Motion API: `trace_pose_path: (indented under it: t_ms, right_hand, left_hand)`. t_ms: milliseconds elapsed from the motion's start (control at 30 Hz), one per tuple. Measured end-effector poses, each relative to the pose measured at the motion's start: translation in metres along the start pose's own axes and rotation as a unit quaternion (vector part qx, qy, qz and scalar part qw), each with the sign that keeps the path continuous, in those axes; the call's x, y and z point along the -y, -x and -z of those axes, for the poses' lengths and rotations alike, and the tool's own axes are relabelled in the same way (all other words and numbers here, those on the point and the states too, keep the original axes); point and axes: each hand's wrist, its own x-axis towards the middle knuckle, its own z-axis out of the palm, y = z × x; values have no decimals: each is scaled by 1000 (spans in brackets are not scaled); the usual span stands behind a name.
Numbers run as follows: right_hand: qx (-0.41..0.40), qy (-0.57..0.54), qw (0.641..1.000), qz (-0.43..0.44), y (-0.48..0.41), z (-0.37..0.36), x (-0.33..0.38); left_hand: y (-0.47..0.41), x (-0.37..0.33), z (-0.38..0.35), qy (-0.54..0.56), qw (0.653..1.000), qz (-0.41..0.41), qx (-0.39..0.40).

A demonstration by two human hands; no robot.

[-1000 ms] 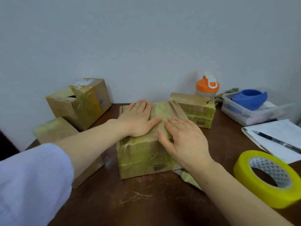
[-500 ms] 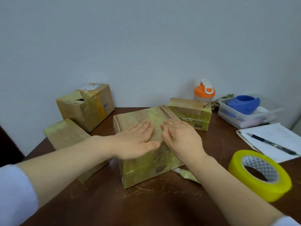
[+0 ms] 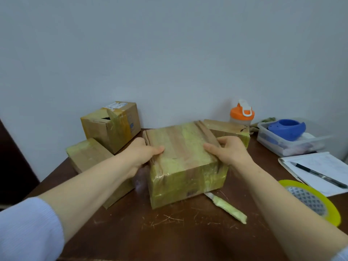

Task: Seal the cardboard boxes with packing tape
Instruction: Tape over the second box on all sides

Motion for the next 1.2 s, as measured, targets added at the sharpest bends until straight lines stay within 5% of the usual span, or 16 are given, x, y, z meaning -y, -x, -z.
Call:
trace_pose_path:
  t_ms: [100,200,367,433,533,600,700,800,1067,1200]
  right_hand:
    - [-43,-139,989,18,2,3,-3]
    - [-43,-101,994,27,1,-2,-6]
    - [41,-97,994,-19,5,-17,-24]
    - [12,-121,992,-35,7,-18,-25]
    - [-152,13,975,162,11,-14,-3]
    - [-134,161,936,282,9,-20,16]
    - [-51,369,877,305,2,-34,16]
    - [-51,369,868,327,1,-34,7]
    - [-87,318,878,347,8,-31,9]
    - [-32,329,914,234,-29,-27,39]
  left_hand:
    - [-2,-2,11,-17,994,-107,-18]
    - [4,5,9,-78,979,-184,-39]
    - [17,23,-3,-145,965,-213,-53]
    - [15,25,-4,-148,963,-209,-85]
    - [9,5,-3,-217,929,-261,-149]
    - [3,-16,-9,-341,884,-307,-94]
    - [-8,-26,-24,-517,812,-272,18]
    - [-18,-25,-22,-597,771,-207,77]
    - [-69,-45,-29,-609,784,-116,-9]
    - [-76,-40,-23,-601,787,-138,-18]
